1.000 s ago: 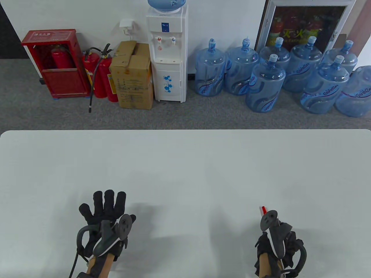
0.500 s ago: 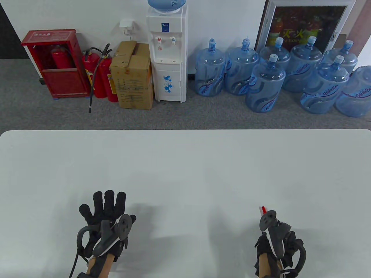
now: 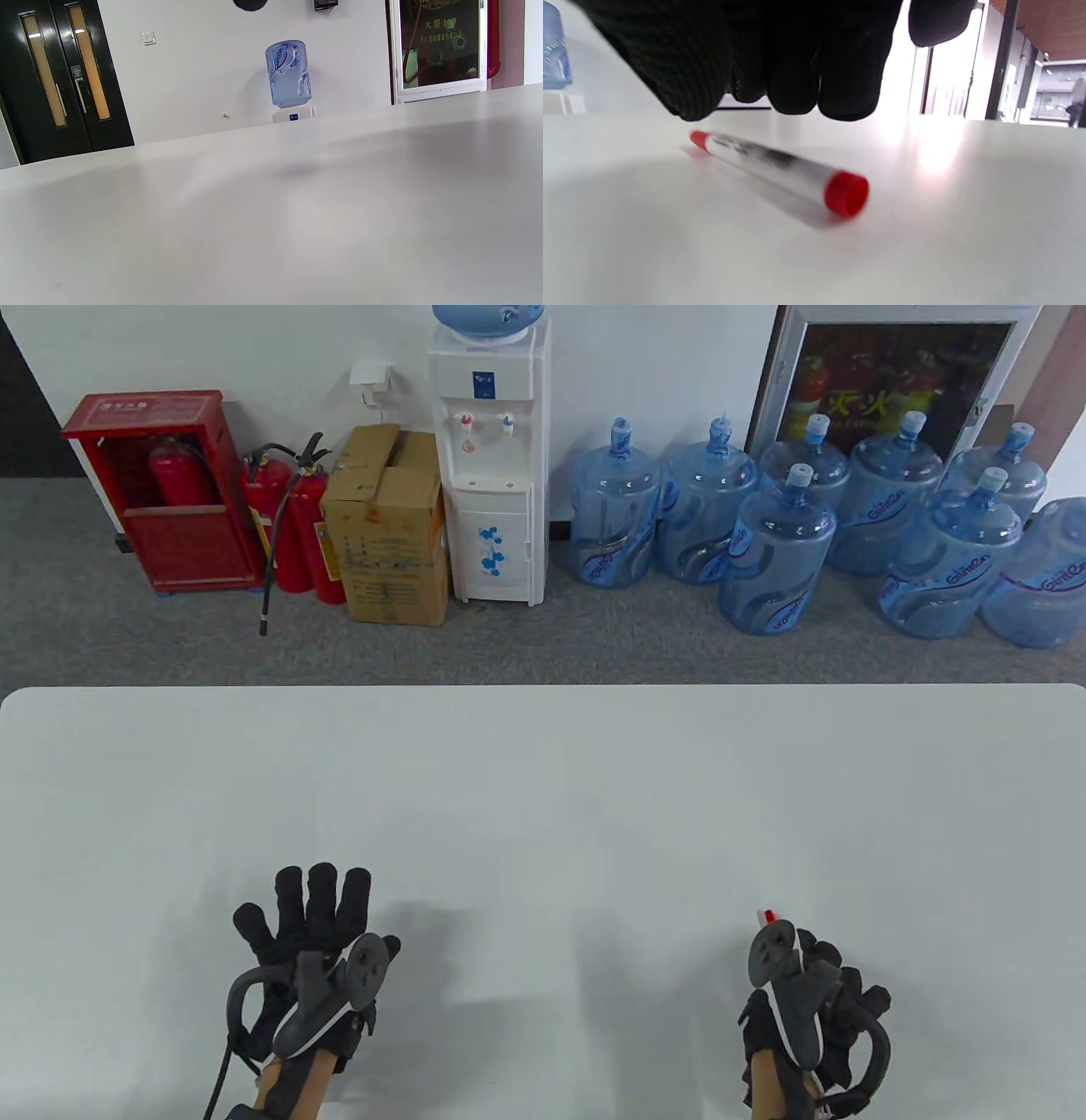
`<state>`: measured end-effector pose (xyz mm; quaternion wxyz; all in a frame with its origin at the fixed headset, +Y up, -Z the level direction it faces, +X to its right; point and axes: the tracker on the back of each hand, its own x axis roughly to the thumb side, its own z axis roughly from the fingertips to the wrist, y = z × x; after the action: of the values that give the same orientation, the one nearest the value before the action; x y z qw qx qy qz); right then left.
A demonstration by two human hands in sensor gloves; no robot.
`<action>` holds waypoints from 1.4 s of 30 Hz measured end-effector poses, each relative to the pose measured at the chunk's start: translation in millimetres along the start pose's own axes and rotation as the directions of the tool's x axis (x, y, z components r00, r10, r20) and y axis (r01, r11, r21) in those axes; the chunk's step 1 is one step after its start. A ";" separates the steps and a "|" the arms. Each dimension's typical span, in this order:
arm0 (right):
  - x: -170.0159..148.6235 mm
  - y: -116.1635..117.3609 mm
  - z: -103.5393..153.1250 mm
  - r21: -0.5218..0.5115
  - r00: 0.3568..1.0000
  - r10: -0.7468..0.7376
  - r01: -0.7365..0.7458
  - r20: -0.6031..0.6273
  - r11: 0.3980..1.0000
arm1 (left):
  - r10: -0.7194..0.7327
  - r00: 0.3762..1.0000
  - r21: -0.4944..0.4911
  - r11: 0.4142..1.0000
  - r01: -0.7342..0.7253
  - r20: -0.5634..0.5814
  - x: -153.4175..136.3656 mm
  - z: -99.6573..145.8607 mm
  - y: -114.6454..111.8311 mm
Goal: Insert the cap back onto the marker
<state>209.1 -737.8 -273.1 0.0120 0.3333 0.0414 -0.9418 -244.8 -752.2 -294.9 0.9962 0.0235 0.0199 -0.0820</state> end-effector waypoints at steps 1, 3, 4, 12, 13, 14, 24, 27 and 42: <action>3.5 -4.2 3.7 -0.022 1.000 -0.003 0.003 0.017 1.000 | 0.001 1.000 0.001 1.000 -0.001 0.001 0.1 0.0 0.1; 11.1 -11.4 11.2 -0.061 0.998 -0.007 0.010 0.055 0.998 | 0.007 1.000 0.004 1.000 -0.007 0.003 0.5 0.2 0.4; 15.4 -14.8 15.4 -0.081 0.997 -0.007 0.014 0.081 0.997 | 0.010 1.000 0.006 1.000 -0.010 0.004 0.8 0.2 0.3; 51.7 -37.2 57.2 -0.106 0.924 -0.194 0.241 0.328 0.965 | 0.031 0.999 0.042 0.999 -0.033 0.027 5.0 2.8 4.1; 55.1 -38.0 61.2 -0.089 0.910 -0.222 0.268 0.349 0.959 | 0.032 0.999 0.047 0.998 -0.034 0.030 5.9 3.4 5.0; 60.5 -38.8 67.4 -0.065 0.892 -0.251 0.295 0.375 0.953 | 0.030 0.999 0.052 0.998 -0.032 0.036 7.3 4.2 6.1; 94.5 -18.4 97.1 0.044 0.846 -0.133 0.129 0.516 0.991 | -0.019 0.997 0.070 0.997 0.013 0.080 20.2 10.0 8.8; 97.9 -14.4 99.4 0.079 0.839 -0.141 0.118 0.525 0.990 | -0.025 0.996 0.072 0.997 0.019 0.091 22.6 10.8 8.8; 104.4 -8.1 103.5 0.099 0.834 -0.121 0.080 0.539 0.992 | -0.037 0.995 0.044 0.998 0.033 0.094 24.6 12.3 10.1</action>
<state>62.7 -738.1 -258.0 -0.0383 0.0501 0.0196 -0.9978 -218.5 -746.9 -283.2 0.9937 0.0405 -0.0286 -0.1008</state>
